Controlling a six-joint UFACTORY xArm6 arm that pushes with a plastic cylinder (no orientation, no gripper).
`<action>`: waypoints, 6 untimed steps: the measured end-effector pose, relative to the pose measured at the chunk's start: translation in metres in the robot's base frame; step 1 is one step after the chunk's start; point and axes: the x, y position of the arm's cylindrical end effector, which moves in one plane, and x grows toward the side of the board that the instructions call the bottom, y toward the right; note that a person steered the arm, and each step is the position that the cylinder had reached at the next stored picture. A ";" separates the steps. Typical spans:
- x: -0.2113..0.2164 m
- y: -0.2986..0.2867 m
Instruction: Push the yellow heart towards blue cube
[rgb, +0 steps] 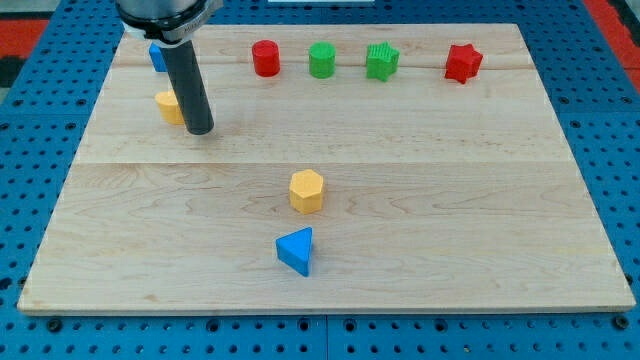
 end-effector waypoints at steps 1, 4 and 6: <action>-0.020 -0.021; -0.034 -0.038; -0.058 -0.067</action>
